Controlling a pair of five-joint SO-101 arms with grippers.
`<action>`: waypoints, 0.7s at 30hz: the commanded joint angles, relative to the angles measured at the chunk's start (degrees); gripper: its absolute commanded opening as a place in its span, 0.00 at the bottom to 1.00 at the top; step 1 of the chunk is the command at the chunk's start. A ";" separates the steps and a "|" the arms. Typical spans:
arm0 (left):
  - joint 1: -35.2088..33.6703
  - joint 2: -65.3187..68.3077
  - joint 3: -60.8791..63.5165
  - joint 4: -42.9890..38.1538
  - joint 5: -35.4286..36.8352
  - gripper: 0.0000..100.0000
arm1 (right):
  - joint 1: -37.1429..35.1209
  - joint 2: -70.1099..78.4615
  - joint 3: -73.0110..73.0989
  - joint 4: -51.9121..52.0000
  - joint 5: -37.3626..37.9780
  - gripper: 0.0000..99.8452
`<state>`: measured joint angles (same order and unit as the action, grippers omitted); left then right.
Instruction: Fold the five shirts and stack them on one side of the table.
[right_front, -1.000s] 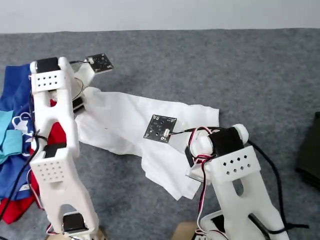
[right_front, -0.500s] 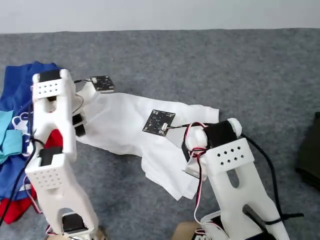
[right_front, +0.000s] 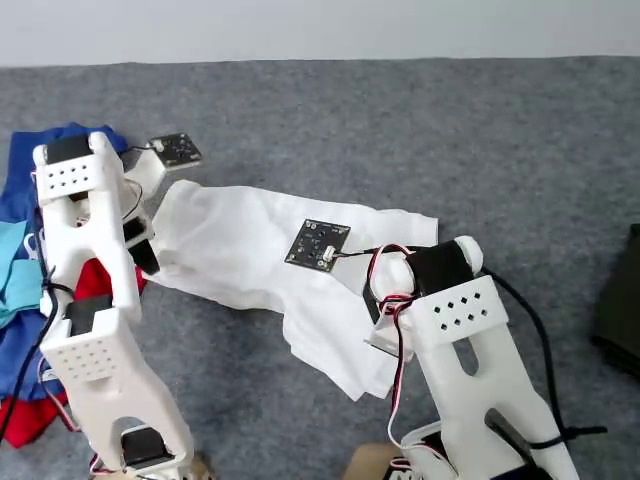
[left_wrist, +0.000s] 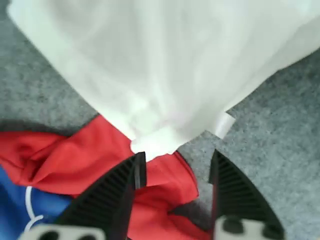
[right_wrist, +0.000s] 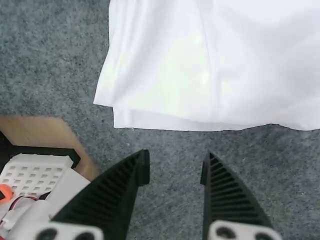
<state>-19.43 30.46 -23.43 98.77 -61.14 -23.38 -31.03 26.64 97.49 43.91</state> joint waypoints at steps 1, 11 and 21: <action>0.88 -6.24 -2.33 1.76 1.67 0.22 | -0.13 0.04 -2.55 -0.84 -0.97 0.18; 4.57 -19.96 -2.24 -1.32 13.45 0.20 | -0.40 0.13 -2.55 -1.10 -6.59 0.18; 5.10 -11.52 -2.07 -11.78 36.13 0.00 | 6.99 3.38 -2.81 -24.92 -19.34 0.03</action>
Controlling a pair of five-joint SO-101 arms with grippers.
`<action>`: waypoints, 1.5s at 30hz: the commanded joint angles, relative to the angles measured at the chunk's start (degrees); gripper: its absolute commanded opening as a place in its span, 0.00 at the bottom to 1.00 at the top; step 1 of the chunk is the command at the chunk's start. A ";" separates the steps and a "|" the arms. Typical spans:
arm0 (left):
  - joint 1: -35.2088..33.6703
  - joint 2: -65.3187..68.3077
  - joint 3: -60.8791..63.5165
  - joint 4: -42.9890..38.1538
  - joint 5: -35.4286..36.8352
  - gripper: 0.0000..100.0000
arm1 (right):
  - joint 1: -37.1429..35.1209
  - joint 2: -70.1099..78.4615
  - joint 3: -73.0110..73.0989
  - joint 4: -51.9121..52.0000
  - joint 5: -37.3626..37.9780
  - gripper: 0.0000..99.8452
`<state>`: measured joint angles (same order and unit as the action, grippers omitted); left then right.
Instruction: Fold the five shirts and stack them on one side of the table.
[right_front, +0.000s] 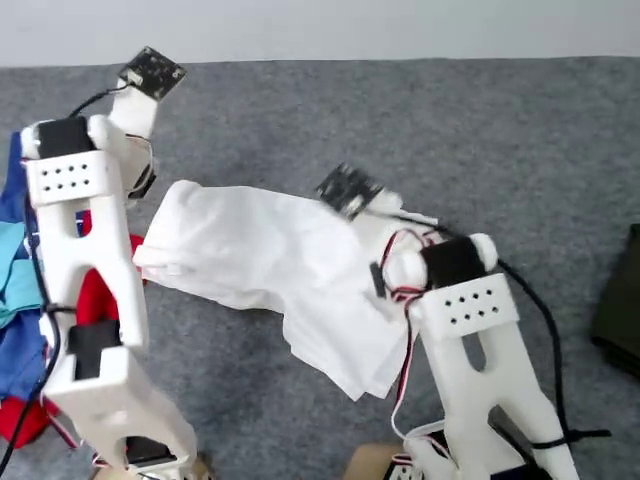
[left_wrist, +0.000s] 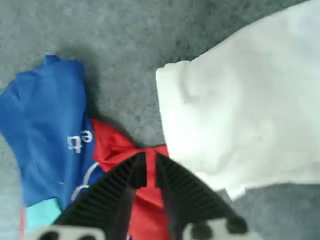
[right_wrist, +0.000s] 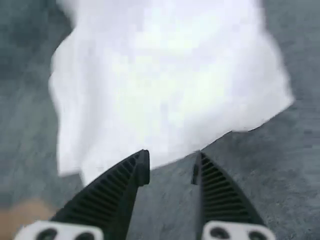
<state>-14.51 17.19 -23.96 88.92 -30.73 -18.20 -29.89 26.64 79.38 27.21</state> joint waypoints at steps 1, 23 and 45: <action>0.18 3.34 -1.63 -1.93 7.91 0.00 | 1.98 3.91 -3.08 -8.31 -3.08 0.01; 2.02 19.16 -1.89 -17.93 15.12 0.00 | 5.85 55.25 -42.37 -9.63 -10.64 0.01; -1.05 30.51 -16.13 -17.49 15.03 0.00 | 15.96 70.55 -61.98 -1.36 -7.30 0.01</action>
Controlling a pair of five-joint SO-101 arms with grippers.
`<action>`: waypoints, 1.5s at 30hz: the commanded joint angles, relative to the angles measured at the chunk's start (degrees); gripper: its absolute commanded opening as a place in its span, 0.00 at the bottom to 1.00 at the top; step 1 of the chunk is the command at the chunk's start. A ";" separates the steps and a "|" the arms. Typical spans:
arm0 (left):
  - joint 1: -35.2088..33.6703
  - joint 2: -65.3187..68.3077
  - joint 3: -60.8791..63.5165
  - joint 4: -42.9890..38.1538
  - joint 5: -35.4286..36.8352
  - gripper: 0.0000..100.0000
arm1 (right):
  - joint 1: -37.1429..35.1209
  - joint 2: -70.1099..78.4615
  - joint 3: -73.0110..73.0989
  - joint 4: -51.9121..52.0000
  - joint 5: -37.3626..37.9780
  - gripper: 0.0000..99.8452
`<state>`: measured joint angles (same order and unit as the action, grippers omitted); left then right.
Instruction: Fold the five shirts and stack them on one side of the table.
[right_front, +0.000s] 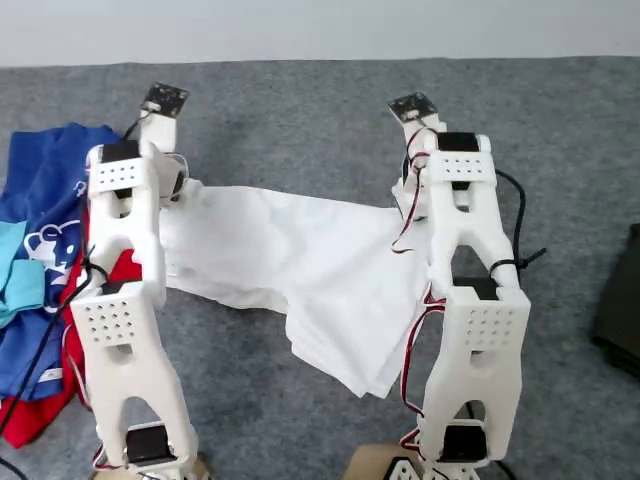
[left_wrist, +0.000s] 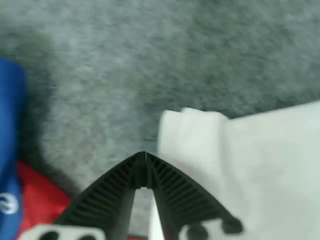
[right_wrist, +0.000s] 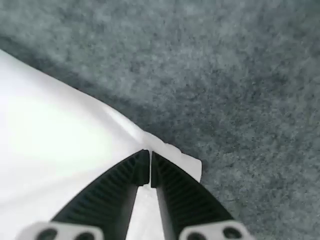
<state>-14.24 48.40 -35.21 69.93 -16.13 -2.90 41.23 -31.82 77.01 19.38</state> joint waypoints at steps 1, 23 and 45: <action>-1.67 -0.62 -6.20 2.37 0.44 0.00 | 0.66 -0.66 -3.52 1.01 0.53 0.01; 6.68 8.88 -27.65 17.41 0.62 0.00 | -4.79 -3.38 -3.60 6.64 0.53 0.01; -2.37 14.15 -36.88 21.01 0.26 0.00 | 0.57 -2.51 -3.69 7.08 0.53 0.01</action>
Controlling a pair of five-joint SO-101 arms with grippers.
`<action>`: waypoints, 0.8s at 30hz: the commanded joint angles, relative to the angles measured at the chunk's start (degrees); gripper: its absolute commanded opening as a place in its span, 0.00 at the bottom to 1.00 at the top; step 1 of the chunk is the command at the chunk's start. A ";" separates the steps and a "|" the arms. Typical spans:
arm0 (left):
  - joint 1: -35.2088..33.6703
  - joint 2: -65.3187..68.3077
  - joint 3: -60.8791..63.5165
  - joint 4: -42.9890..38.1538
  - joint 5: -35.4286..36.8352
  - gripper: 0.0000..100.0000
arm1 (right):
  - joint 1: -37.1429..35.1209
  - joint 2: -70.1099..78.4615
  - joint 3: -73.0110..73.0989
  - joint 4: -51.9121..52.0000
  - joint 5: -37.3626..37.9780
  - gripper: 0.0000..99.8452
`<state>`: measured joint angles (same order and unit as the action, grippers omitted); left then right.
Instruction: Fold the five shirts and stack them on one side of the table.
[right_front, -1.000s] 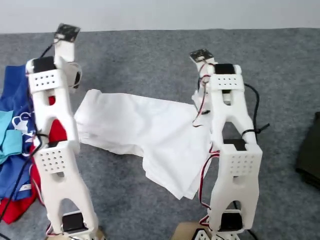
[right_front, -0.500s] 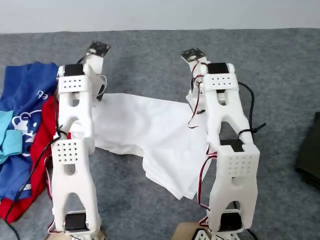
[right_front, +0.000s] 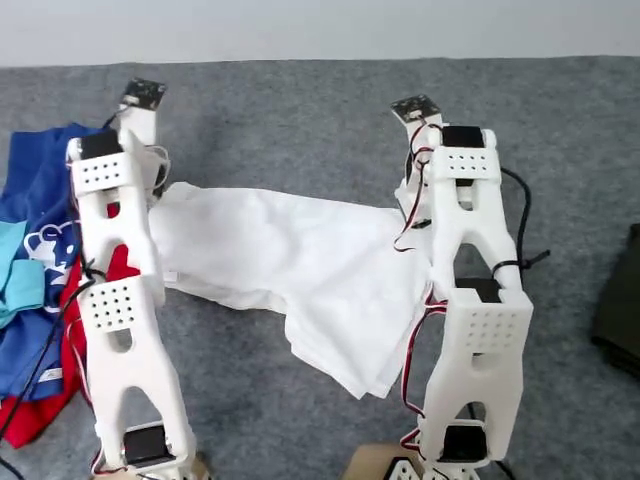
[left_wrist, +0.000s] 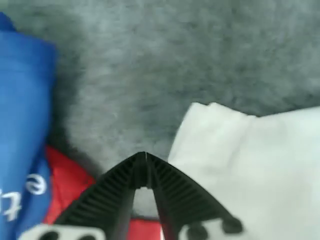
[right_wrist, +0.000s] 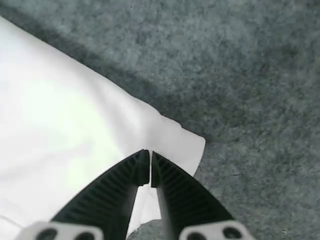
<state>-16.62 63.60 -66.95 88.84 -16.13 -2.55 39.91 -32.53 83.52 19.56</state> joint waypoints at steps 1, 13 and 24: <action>0.09 -1.05 -7.16 3.60 0.26 0.00 | 0.13 -1.54 -2.99 0.66 0.35 0.01; 5.01 0.18 -21.32 10.20 0.35 0.00 | -6.29 -9.27 -2.73 2.77 0.35 0.01; 8.70 9.23 -15.34 4.13 -0.88 0.00 | -6.81 -0.13 -2.90 0.92 0.35 0.01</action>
<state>-8.00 73.01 -82.07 94.90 -16.40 -9.23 39.82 -32.53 85.27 19.56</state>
